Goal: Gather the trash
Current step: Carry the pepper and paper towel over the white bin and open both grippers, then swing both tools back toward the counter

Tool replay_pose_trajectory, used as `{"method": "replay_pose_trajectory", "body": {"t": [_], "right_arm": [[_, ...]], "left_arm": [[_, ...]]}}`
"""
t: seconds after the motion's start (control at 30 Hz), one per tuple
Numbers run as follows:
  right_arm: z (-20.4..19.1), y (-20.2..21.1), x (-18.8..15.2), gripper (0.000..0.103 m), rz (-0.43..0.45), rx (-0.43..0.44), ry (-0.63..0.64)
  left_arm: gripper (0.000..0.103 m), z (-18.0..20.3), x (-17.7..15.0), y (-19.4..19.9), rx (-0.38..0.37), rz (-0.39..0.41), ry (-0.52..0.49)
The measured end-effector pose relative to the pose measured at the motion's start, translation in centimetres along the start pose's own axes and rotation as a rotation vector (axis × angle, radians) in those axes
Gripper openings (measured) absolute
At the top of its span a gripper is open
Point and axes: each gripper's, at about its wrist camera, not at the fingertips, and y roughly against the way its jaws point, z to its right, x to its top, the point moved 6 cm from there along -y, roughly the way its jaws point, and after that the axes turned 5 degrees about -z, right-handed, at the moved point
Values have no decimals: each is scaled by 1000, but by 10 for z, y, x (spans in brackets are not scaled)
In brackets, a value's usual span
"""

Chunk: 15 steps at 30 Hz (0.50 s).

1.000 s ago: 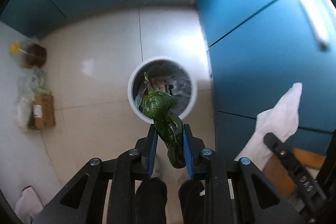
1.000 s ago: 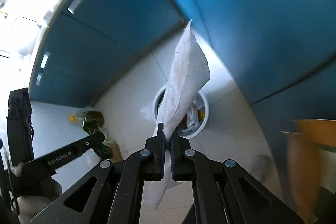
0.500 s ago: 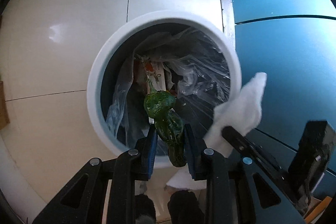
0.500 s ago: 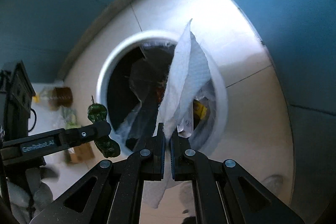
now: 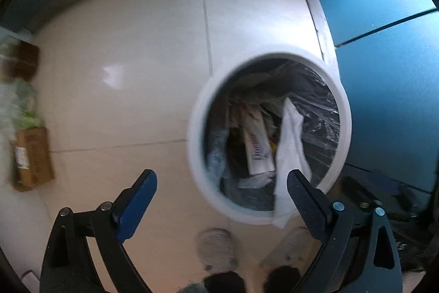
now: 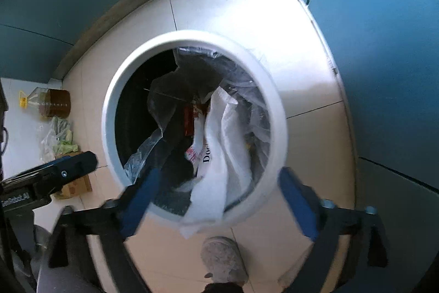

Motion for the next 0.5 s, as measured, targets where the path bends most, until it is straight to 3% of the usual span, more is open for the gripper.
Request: {"method": "replay_pose_trajectory", "body": {"t": [0.23, 0.5], "right_arm": [[-11, 76, -26, 103, 89, -142, 63], [-31, 197, -65, 103, 157, -174, 88]], "left_arm": [[97, 0, -31, 59, 90, 100, 1], [97, 26, -74, 156, 114, 157, 6]]}}
